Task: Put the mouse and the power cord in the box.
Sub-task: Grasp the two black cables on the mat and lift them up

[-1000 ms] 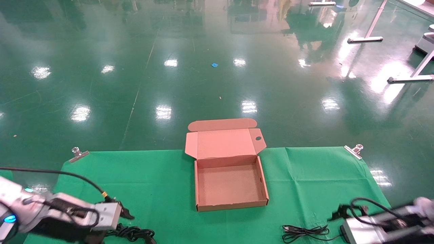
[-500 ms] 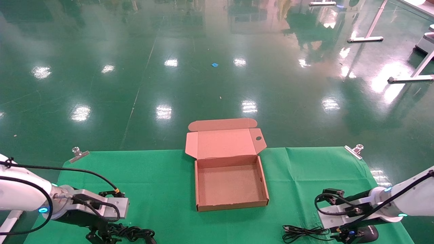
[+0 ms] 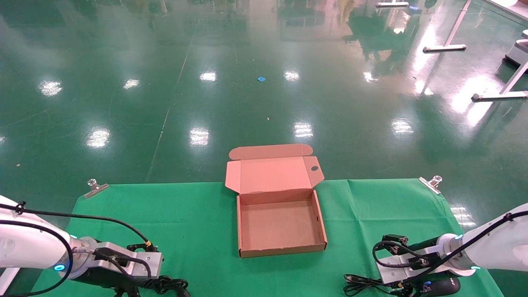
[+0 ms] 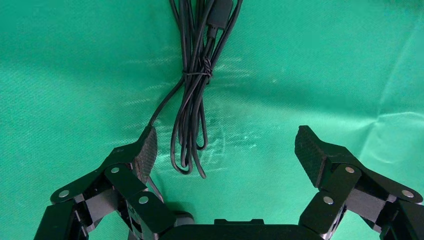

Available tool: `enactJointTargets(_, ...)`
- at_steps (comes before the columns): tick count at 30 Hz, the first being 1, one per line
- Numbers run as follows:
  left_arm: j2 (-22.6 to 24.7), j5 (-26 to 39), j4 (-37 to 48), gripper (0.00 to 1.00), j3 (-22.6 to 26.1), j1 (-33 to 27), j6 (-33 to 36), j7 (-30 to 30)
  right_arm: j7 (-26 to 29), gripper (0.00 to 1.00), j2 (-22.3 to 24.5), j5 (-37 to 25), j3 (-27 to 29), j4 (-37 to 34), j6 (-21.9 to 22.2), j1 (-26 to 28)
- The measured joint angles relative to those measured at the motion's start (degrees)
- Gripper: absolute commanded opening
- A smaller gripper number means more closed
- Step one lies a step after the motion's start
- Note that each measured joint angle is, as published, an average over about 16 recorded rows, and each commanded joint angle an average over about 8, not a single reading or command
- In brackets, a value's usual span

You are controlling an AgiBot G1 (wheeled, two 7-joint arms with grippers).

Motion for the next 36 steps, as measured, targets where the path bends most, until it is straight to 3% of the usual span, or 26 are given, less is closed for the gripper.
enactJointTargets(2, 0.1, 0.0, 0.3, 0.04, 0.0, 0.0, -0.1, 0.3, -0.2, 0.08, -0.2, 0.0, 0.0, -0.4, 0.3, 0.0)
enactJointTargets(4, 0.2, 0.0, 0.6, 0.00, 0.0, -0.1, -0.2, 0.4, -0.3, 0.00, -0.3, 0.1, 0.1, -0.7, 0.5, -0.1)
enactJointTargets(36, 0.1, -0.1, 0.2, 0.00, -0.1, 0.0, -0.1, 0.4, -0.3, 0.00, -0.1, 0.1, 0.1, -0.4, 0.3, -0.1)
